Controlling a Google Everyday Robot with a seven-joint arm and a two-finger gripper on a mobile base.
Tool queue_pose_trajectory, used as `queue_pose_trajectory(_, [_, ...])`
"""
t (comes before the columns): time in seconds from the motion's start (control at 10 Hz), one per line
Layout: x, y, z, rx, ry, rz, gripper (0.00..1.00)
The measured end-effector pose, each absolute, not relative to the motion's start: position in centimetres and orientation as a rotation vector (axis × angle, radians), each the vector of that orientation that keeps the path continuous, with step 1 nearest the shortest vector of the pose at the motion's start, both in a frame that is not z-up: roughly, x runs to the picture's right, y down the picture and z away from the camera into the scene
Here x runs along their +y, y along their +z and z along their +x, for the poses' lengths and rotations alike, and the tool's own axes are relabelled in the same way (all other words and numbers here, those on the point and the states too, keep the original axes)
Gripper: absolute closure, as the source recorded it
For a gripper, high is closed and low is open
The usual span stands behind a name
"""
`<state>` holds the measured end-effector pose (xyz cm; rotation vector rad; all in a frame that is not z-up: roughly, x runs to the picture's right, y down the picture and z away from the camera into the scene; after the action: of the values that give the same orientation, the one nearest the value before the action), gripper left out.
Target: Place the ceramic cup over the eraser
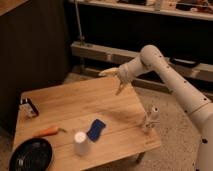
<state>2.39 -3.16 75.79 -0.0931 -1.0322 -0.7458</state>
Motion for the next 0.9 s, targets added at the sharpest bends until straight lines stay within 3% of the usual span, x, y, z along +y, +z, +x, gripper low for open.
queue_pose_trajectory(0.6, [-3.7,75.5,2.1,-1.095,-0.561,-0.104,0.20])
queue_pose_trajectory(0.9, [-1.7,73.2,0.7,-1.154,-0.220,-0.269,0.20])
